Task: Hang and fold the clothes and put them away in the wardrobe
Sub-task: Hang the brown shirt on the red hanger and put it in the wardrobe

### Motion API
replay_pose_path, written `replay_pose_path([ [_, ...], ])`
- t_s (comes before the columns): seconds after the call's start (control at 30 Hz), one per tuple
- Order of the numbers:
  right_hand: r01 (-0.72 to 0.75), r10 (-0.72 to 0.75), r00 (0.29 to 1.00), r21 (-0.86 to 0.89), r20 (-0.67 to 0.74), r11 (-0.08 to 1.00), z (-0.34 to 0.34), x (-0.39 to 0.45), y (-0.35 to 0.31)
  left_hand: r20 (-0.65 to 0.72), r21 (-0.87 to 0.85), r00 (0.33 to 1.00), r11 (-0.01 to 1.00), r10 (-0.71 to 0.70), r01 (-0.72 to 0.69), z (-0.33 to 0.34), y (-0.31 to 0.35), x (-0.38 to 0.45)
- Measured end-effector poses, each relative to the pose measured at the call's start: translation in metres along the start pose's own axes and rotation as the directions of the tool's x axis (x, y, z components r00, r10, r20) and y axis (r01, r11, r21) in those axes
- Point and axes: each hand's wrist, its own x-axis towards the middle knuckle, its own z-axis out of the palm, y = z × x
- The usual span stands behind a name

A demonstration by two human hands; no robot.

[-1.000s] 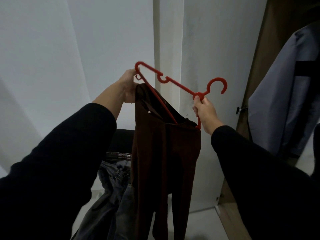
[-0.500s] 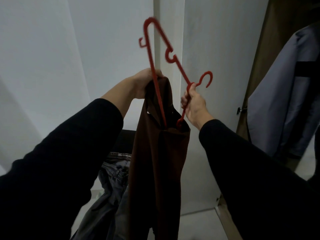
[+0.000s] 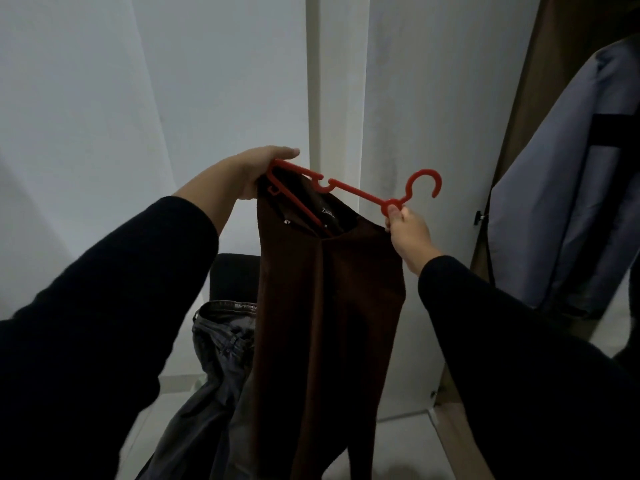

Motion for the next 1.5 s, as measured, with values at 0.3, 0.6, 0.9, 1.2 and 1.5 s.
replay_pose_path([
  [0.3, 0.132, -0.150, 0.988, -0.303, -0.039, 0.944, 0.002, 0.008, -0.005, -0.603, 0.514, 0.724, 0.858, 0.336, 0.030, 0.008, -0.026, 0.035],
  [0.6, 0.359, -0.340, 0.928, -0.618, 0.155, 0.700, -0.015, 0.006, -0.032, -0.357, 0.526, 0.813, 0.818, 0.461, -0.233, 0.021, -0.040, 0.041],
  [0.9, 0.477, -0.403, 0.875, -0.621, 0.268, 0.622, -0.005, 0.012, -0.075, -0.108, 0.452, 0.774, 0.724, 0.624, -0.520, 0.057, -0.026, 0.037],
  [1.2, 0.379, -0.381, 0.918, -0.538, 0.114, 0.753, -0.025, 0.021, -0.075, -0.018, 0.598, 0.723, 0.587, 0.691, -0.546, 0.046, -0.048, 0.043],
  [1.5, 0.344, -0.370, 0.926, -0.583, 0.080, 0.736, -0.049, 0.014, -0.062, -0.145, 0.528, 0.734, 0.679, 0.663, -0.509, 0.051, -0.065, 0.048],
])
